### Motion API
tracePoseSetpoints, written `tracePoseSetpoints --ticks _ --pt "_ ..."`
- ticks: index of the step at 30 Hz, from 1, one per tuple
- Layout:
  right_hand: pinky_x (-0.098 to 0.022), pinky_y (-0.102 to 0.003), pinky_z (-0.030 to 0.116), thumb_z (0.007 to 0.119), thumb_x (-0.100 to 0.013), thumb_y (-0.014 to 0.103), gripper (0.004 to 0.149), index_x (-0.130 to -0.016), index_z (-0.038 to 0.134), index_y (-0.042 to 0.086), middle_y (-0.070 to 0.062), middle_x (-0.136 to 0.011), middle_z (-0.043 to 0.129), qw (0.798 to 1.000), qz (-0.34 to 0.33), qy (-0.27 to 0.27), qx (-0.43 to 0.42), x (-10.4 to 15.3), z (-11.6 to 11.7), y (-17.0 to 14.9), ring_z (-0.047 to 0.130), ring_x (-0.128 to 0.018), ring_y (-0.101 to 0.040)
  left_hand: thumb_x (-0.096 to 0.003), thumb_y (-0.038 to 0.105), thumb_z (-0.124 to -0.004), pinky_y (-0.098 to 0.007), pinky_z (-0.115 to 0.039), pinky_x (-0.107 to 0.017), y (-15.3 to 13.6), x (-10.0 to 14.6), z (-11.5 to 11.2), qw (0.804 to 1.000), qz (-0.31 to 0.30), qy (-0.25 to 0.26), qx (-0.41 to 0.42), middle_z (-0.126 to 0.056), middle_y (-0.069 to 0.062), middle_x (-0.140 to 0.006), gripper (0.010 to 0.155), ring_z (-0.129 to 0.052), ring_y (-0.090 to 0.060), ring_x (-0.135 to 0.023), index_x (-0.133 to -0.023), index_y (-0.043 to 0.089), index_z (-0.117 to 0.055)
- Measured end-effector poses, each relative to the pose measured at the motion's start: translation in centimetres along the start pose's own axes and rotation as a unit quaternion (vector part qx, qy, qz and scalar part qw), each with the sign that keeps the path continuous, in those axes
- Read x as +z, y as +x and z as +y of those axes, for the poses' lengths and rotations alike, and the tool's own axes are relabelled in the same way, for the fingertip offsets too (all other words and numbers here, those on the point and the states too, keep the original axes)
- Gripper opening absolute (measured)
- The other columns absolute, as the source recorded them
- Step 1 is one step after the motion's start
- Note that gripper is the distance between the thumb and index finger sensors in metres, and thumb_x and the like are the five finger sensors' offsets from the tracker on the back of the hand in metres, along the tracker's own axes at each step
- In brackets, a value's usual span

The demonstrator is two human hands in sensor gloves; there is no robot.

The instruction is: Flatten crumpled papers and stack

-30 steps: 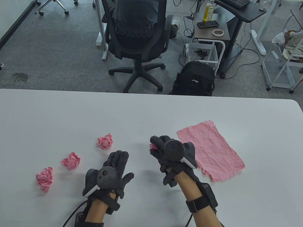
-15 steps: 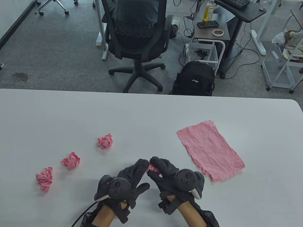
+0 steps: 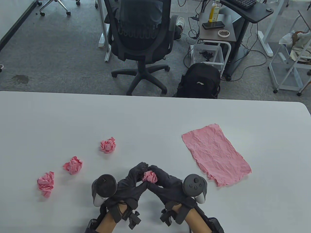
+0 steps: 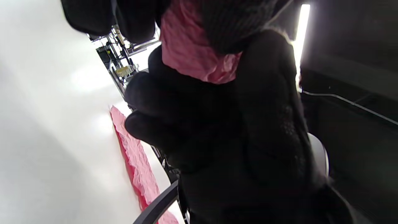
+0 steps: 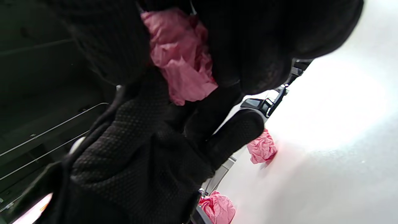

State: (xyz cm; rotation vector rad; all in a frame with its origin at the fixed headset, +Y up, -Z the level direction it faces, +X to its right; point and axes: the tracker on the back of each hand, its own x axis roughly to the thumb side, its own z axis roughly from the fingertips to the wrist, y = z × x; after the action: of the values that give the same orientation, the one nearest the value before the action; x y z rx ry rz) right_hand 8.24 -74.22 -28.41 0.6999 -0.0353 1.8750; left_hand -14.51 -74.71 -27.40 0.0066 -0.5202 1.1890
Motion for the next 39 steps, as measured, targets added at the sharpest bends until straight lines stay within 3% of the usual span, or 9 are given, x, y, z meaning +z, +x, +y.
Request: tracePoseSetpoints --ticks 3,6,10,15,17,26,33,37,39 --pt "-0.046 -0.058 0.073 0.086 -0.048 0.038 0.068 -0.102 0.058 0.008 -0.024 -0.086 0.082 1.0 -0.01 0.005 0.011 -0.1 0.0 -0.1 0.091 -0.06 -0.042 -0.0509 0.042 -0.079 -0.053 -0.069 -0.07 -0.5 0.1 0.2 0.999 0.007 -0.011 0.035 -0.056 -0.009 -0.104 0.076 -0.083 -0.032 -0.09 -0.109 0.021 -0.035" --pt "-0.041 -0.057 0.076 0.089 -0.046 0.032 0.061 -0.097 0.067 0.006 -0.022 -0.078 0.089 0.996 -0.021 -0.044 0.079 0.2 0.0 0.4 0.096 -0.052 -0.039 -0.0496 0.046 -0.081 -0.053 -0.067 -0.068 -0.6 0.0 0.1 1.0 0.008 -0.022 0.016 -0.056 -0.009 -0.099 0.085 -0.083 -0.027 -0.08 -0.113 0.019 -0.031" --pt "-0.043 -0.055 0.077 0.089 -0.045 0.036 0.054 -0.092 0.075 0.012 -0.017 -0.079 0.089 0.983 -0.04 -0.078 0.159 0.5 0.0 1.3 0.095 -0.055 -0.037 -0.0484 0.05 -0.083 -0.051 -0.071 -0.064 -0.7 0.0 0.3 0.999 0.008 -0.031 0.021 -0.066 -0.007 -0.09 0.073 -0.087 -0.022 -0.068 -0.109 0.02 -0.055" --pt "-0.053 -0.058 0.069 0.089 -0.046 0.036 0.048 -0.084 0.077 0.011 -0.019 -0.098 0.071 0.988 -0.057 -0.081 0.122 0.5 0.0 1.3 0.082 -0.077 -0.043 -0.05 0.05 -0.081 -0.054 -0.067 -0.069 -1.0 -0.1 0.3 0.998 0.011 -0.028 0.051 -0.055 -0.01 -0.107 0.068 -0.077 -0.034 -0.095 -0.108 0.026 -0.053" --pt "-0.053 -0.058 0.071 0.089 -0.046 0.033 0.047 -0.083 0.075 0.008 -0.018 -0.096 0.075 0.991 -0.075 -0.068 0.084 0.4 0.0 1.3 0.086 -0.075 -0.042 -0.0518 0.045 -0.08 -0.055 -0.066 -0.071 -1.1 -0.1 0.1 0.993 0.007 -0.043 0.106 -0.052 -0.01 -0.112 0.068 -0.073 -0.036 -0.101 -0.109 0.027 -0.048" --pt "-0.04 -0.052 0.08 0.088 -0.047 0.029 0.049 -0.089 0.07 0.013 -0.014 -0.076 0.092 0.996 -0.047 -0.066 0.032 0.4 0.1 0.9 0.099 -0.05 -0.033 -0.0491 0.048 -0.084 -0.052 -0.065 -0.069 -0.6 -0.1 0.4 0.999 0.0 -0.024 0.048 -0.066 -0.004 -0.091 0.08 -0.081 -0.023 -0.074 -0.113 0.023 -0.041" --pt "-0.036 -0.051 0.079 0.084 -0.049 0.034 0.048 -0.09 0.073 0.013 -0.011 -0.067 0.094 0.996 0.019 -0.083 0.029 0.4 -0.7 0.0 0.098 -0.042 -0.028 -0.0538 0.048 -0.077 -0.055 -0.062 -0.072 -0.9 -0.1 0.5 0.992 -0.008 -0.042 0.123 -0.061 -0.004 -0.1 0.066 -0.076 -0.029 -0.089 -0.11 0.026 -0.05" --pt "-0.033 -0.051 0.08 0.084 -0.049 0.034 0.044 -0.086 0.078 0.011 -0.01 -0.059 0.096 0.998 0.029 -0.063 -0.006 0.3 -0.8 -0.8 0.098 -0.035 -0.026 -0.0516 0.045 -0.078 -0.055 -0.062 -0.071 -1.0 -0.3 0.0 0.989 0.003 -0.072 0.131 -0.06 -0.006 -0.095 0.079 -0.076 -0.027 -0.081 -0.113 0.017 -0.038" --pt "-0.032 -0.05 0.08 0.084 -0.049 0.034 0.043 -0.085 0.079 0.011 -0.009 -0.055 0.097 0.997 0.029 -0.077 -0.007 0.4 -1.1 -0.9 0.098 -0.032 -0.024 -0.0508 0.044 -0.08 -0.054 -0.065 -0.067 -1.1 -0.3 0.0 0.99 0.017 -0.067 0.12 -0.066 -0.006 -0.089 0.073 -0.08 -0.026 -0.073 -0.112 0.018 -0.05"
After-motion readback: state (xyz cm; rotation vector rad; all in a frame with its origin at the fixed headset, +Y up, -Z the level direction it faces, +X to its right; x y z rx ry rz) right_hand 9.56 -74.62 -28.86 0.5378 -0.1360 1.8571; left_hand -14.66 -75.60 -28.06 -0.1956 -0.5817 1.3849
